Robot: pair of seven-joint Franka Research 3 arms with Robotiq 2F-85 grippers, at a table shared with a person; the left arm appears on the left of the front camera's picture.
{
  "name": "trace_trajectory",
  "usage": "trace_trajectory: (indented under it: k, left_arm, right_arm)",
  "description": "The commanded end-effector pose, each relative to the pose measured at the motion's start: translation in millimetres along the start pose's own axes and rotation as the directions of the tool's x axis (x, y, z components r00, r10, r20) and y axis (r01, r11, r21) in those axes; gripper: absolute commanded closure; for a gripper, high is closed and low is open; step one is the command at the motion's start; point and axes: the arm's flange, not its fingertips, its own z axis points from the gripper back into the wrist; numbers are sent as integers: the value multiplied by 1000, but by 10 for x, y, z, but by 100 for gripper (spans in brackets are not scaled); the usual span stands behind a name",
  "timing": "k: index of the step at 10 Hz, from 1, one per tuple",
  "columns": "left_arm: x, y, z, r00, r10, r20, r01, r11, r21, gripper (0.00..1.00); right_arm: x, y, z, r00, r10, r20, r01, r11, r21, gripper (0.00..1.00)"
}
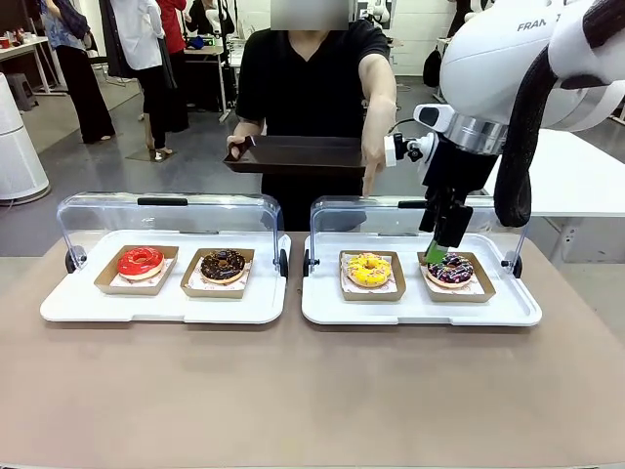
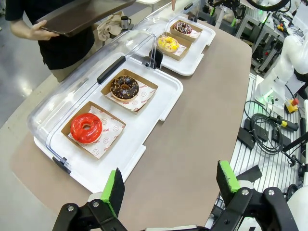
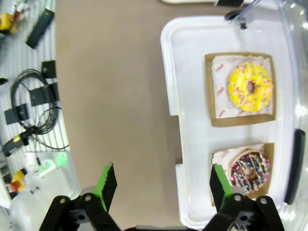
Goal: Provide the desired donut to the person.
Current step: Pick up and lift the Paper togo box containing the Donut pointed at by the person.
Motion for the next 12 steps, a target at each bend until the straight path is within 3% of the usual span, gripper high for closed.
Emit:
trace_trajectory:
  k: [1,4,8,9,10,11,12]
  left_arm:
    - [-2,6,16,1000,-16,21,16,1000,-7,0]
    - [-2,6,16,1000,-16,21,16,1000,-7,0]
    - [-2,6,16,1000,-16,21,16,1000,-7,0]
    - [-2,6,16,1000,-16,21,16,1000,-7,0]
    - [-2,6,16,1000,-16,21,16,1000,-7,0]
    - [-2,6,16,1000,-16,21,16,1000,-7,0]
    - [-2,6,16,1000,-16,21,16,1000,-7,0]
  right_arm:
    - [246,82,-270,996,41,-82,-48,996,-82,0]
    - [462,76,-693,985,80,-151,-96,991,-98,0]
    - [427,-136,-1094,989,84,-122,-93,993,-69,0]
    - [417,-164,-1118,990,73,-124,-82,994,-67,0]
    - [486,-177,-1027,982,-54,-183,48,998,-37,0]
    - [400,-111,-1123,988,91,-129,-98,994,-51,0]
    - [400,-111,-1123,988,91,-129,-98,994,-51,0]
